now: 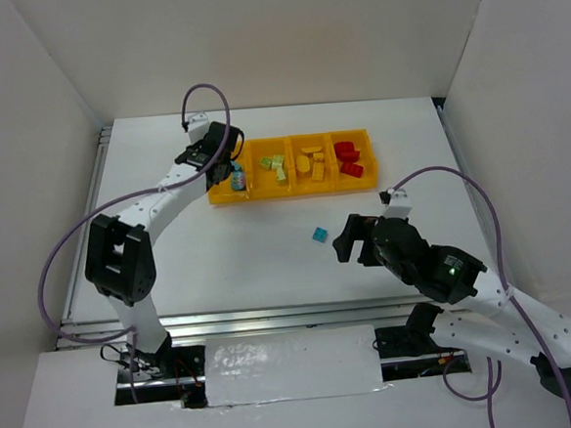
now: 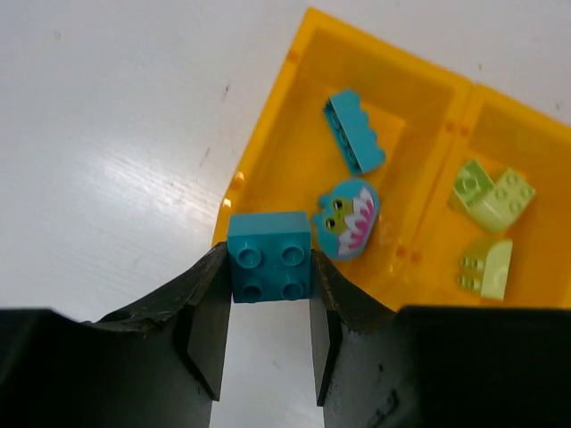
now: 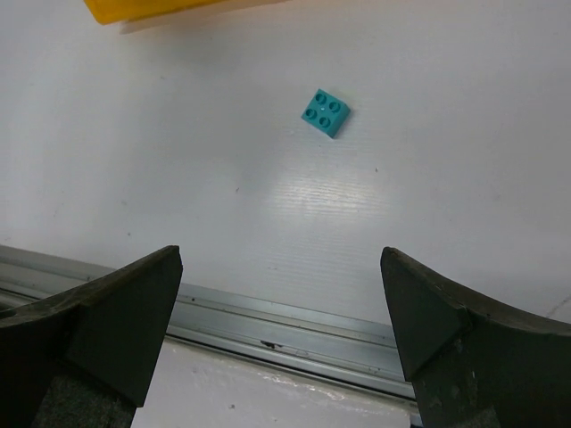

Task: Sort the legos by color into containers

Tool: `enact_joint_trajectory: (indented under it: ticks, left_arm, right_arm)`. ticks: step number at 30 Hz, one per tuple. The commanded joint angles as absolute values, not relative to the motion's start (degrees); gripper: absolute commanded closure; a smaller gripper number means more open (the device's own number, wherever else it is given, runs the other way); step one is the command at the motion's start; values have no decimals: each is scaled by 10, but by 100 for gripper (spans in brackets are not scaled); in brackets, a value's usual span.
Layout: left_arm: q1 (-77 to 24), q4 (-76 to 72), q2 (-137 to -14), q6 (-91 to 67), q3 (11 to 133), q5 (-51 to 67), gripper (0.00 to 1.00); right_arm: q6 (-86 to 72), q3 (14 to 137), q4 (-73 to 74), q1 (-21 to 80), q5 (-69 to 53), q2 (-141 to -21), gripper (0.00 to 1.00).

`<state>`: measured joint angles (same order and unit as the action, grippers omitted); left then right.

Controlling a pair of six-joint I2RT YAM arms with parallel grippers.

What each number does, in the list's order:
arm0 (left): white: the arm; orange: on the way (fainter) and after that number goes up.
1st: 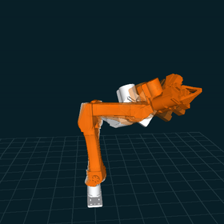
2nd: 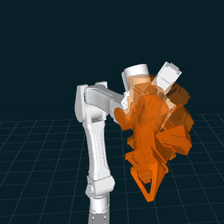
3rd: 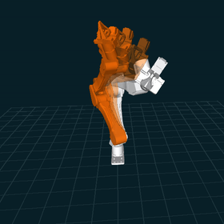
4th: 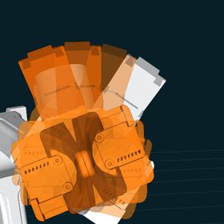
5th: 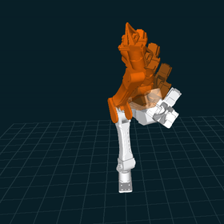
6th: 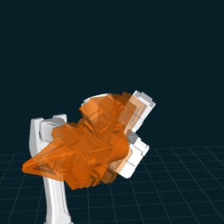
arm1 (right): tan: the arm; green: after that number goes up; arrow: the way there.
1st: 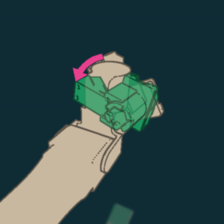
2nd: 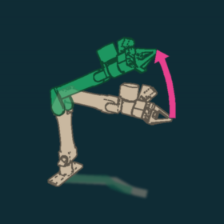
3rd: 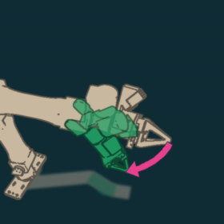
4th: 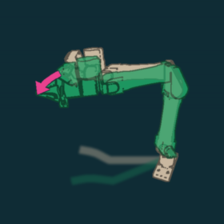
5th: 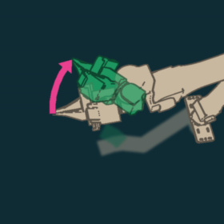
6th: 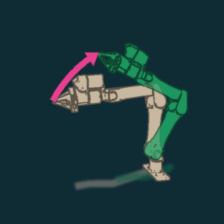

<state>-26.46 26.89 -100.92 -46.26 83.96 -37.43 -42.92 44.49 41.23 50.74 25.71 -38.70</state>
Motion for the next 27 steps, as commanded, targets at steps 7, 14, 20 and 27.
enact_joint_trajectory:
  ticks: [7,14,20,27]
  left_arm:
    - [-198,256,-1138,-338,989,-282,23]
    - [-192,244,-1093,-358,923,-261,5]
    - [-293,216,-977,-385,799,-235,2]
    - [-452,218,-990,-476,800,-248,1]
  right_arm:
    - [-409,450,403,505,239,-399,0]
    - [-407,455,397,506,241,-415,0]
    - [-434,468,420,503,286,-419,0]
    - [-482,500,485,502,359,-399,0]
